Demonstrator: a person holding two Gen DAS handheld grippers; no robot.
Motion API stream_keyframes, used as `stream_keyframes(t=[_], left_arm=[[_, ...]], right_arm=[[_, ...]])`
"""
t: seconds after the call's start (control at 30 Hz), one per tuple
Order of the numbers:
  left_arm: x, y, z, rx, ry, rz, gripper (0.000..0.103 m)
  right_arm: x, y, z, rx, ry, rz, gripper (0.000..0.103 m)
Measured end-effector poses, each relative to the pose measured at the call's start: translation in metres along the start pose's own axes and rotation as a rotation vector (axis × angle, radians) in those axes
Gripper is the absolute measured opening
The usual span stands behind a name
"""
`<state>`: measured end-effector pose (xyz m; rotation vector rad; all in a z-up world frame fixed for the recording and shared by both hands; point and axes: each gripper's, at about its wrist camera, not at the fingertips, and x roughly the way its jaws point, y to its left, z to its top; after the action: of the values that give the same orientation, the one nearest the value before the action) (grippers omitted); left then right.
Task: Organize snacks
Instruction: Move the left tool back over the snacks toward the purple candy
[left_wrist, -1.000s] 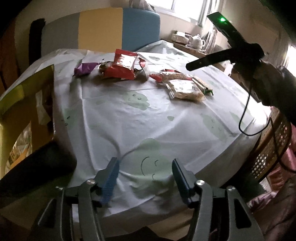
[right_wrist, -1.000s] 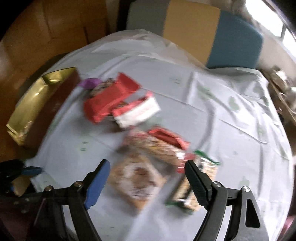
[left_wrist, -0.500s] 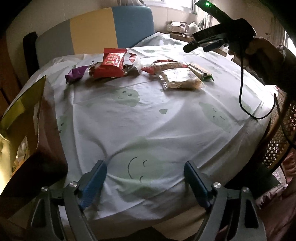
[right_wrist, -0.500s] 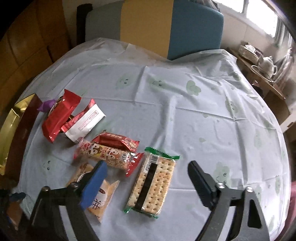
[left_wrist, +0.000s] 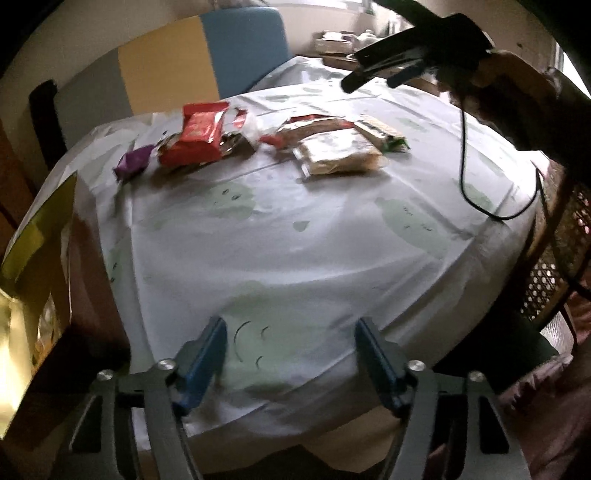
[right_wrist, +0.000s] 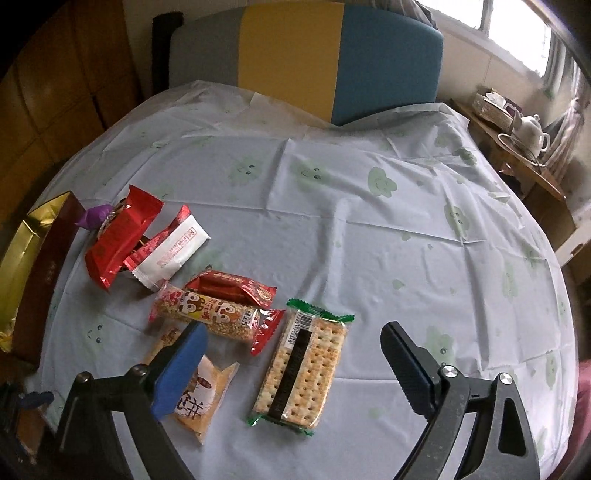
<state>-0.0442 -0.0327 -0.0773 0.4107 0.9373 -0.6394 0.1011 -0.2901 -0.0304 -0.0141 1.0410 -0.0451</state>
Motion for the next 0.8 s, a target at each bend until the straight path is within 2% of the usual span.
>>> stream_keyframes(t=[0.17, 0.23, 0.33, 0.4, 0.47, 0.5, 0.6, 0.8], left_arm=[[-0.015, 0.008, 0.017, -0.022, -0.029, -0.028, 0.067], [-0.021, 0.015, 0.025, -0.052, -0.032, -0.054, 0.057], [-0.035, 0.033, 0.043, -0.097, -0.053, -0.088, 0.057], [-0.043, 0.048, 0.057, -0.098, -0.066, -0.045, 0.056], [-0.043, 0.064, 0.075, -0.095, -0.059, 0.005, 0.050], [-0.040, 0.074, 0.085, -0.098, -0.045, 0.034, 0.043], [-0.025, 0.098, 0.108, -0.077, -0.006, 0.098, 0.037], [0.019, 0.144, 0.148, -0.042, 0.077, 0.148, 0.037]], right_arm=[[0.000, -0.002, -0.001, 0.012, 0.002, 0.000, 0.096], [-0.001, -0.002, 0.000, 0.015, 0.000, 0.001, 0.096], [-0.003, -0.003, 0.000, 0.023, -0.009, 0.007, 0.096], [-0.005, -0.003, 0.000, 0.024, -0.016, 0.011, 0.096], [-0.007, -0.003, 0.000, 0.024, -0.025, 0.019, 0.096], [-0.008, -0.002, 0.001, 0.022, -0.026, 0.021, 0.096], [-0.009, -0.003, 0.002, 0.019, -0.032, 0.021, 0.096], [-0.014, -0.007, 0.004, 0.041, -0.052, 0.034, 0.096]])
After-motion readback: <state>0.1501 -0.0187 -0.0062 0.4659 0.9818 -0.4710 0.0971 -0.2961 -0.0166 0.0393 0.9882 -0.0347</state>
